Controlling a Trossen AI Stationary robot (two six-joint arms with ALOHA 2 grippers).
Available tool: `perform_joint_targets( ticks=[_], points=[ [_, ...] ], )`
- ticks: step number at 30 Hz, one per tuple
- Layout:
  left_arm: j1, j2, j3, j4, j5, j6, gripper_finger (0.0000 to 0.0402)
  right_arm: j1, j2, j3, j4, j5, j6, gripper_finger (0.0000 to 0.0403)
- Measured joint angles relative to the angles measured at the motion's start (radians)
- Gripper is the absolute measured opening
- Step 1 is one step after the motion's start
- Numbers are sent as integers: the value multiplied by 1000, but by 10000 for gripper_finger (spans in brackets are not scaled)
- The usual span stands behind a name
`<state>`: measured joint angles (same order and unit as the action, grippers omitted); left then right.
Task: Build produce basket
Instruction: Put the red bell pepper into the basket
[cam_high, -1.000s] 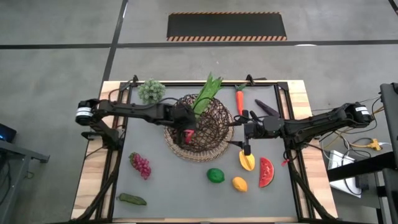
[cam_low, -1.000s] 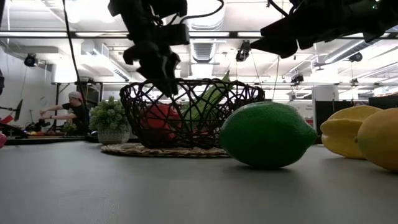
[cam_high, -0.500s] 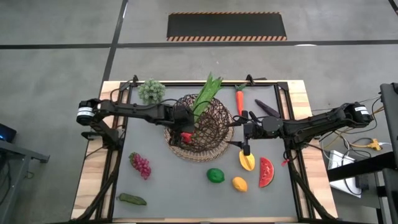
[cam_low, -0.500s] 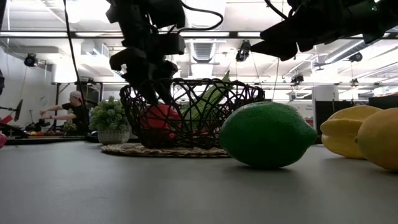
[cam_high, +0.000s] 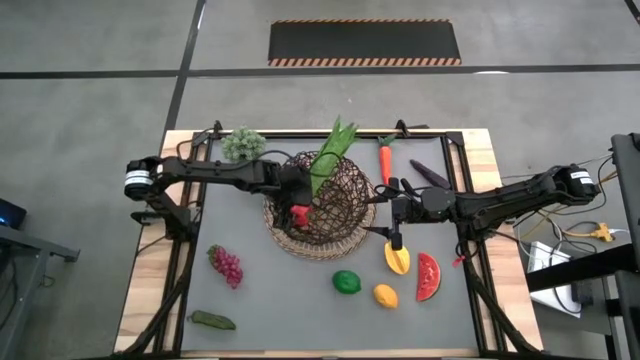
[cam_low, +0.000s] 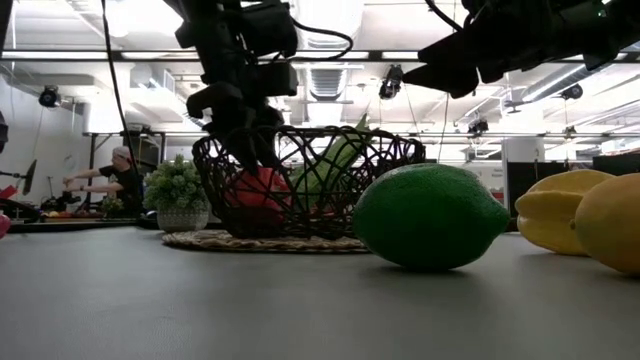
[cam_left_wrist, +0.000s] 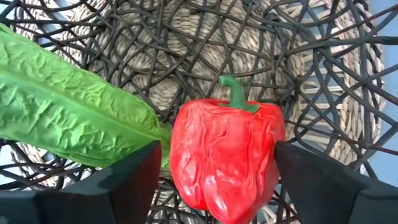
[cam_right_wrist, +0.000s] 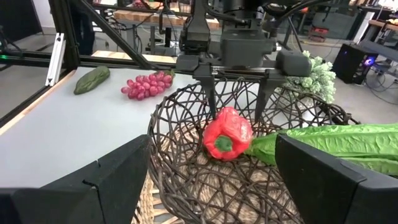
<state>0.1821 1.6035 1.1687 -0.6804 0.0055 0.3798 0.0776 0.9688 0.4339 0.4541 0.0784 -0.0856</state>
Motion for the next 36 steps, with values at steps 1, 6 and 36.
perform_joint_targets(
  ticks=[1, 6, 36],
  points=[
    [2, 3, -1, 0, 3, -1, 287, 0, 0, 0, 0, 0, 3, 327],
    [3, 26, -3, 2, 26, -5, 254, 0, 0, 0, 0, 0, 9, 327],
    [-26, -215, -100, 447, 11, -106, 78, 0, 7, 0, 45, 104, 62, 327]
  ],
)
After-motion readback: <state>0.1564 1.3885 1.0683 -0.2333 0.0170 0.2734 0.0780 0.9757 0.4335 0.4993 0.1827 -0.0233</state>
